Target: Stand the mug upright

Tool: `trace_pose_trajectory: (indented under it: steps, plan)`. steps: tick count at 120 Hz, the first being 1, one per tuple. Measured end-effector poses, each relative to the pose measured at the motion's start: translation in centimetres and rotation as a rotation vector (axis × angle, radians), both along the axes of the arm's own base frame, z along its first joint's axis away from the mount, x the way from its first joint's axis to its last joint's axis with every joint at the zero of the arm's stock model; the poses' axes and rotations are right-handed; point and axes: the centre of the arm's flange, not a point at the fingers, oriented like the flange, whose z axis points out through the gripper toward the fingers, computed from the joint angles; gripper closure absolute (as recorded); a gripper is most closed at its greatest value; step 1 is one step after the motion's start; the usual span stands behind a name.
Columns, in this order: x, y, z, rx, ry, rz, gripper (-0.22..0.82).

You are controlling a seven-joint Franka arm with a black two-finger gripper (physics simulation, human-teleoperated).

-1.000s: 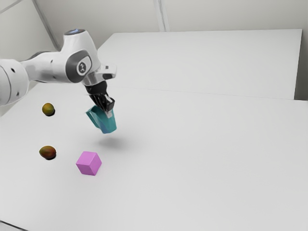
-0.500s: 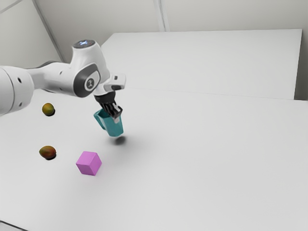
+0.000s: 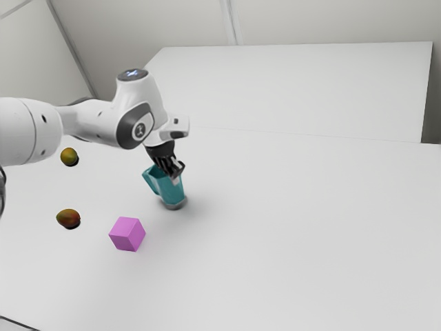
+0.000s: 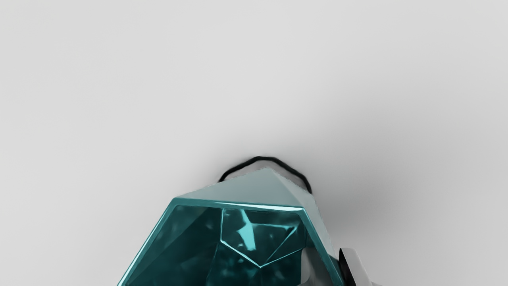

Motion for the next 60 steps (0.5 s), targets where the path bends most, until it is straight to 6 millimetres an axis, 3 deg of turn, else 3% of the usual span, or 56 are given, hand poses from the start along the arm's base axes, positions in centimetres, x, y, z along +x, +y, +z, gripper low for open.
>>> trace_pose_trajectory:
  steps: [38,60]
  plan:
    - [0.27,-0.05,-0.94,-0.004,-0.002,0.031,0.76]
    - [0.2,-0.08,-0.89,-0.015,0.003,0.04,0.42]
